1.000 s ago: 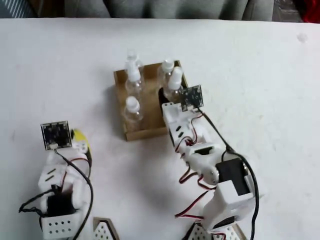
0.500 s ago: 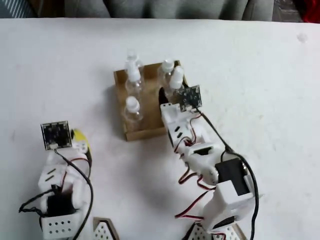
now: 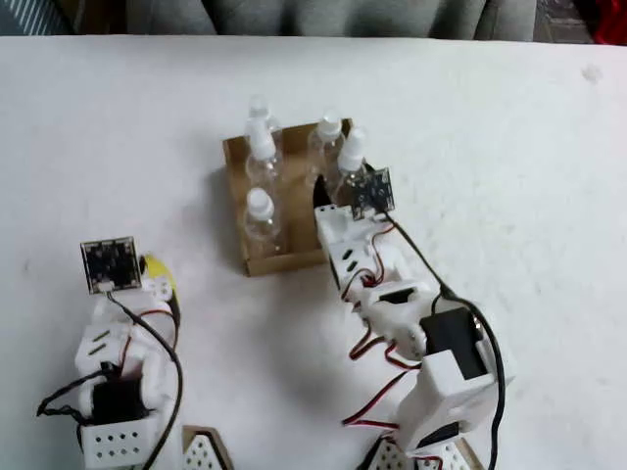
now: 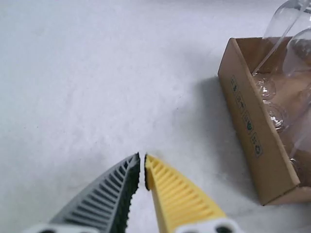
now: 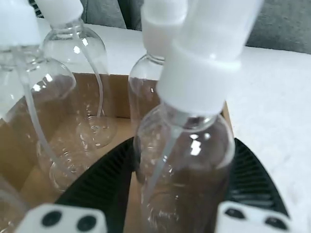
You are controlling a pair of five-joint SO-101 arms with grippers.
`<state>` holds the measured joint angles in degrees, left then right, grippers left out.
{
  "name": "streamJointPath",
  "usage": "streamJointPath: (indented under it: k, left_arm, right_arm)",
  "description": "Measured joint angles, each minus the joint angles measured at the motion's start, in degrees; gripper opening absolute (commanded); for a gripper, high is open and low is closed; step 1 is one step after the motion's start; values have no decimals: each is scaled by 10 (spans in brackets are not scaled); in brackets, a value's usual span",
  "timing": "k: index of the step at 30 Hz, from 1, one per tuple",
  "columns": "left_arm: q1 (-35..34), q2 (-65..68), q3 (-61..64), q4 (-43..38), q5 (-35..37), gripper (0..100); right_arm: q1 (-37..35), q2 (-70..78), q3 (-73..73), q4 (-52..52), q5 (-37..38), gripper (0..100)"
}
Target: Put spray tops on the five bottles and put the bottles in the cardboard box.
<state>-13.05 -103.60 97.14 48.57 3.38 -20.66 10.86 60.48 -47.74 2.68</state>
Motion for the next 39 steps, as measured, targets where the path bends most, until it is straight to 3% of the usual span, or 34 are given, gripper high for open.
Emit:
streamJointPath:
  k: [5, 11, 39]
  left_arm:
    - [0, 0, 0, 0, 0, 20]
    - [0, 0, 0, 0, 0, 20]
    - [0, 0, 0, 3, 0, 20]
  right_arm:
    - [0, 0, 0, 0, 0, 226]
    - [1, 1, 0, 0, -1, 325]
    - [-3, 1, 5, -17, -1, 365]
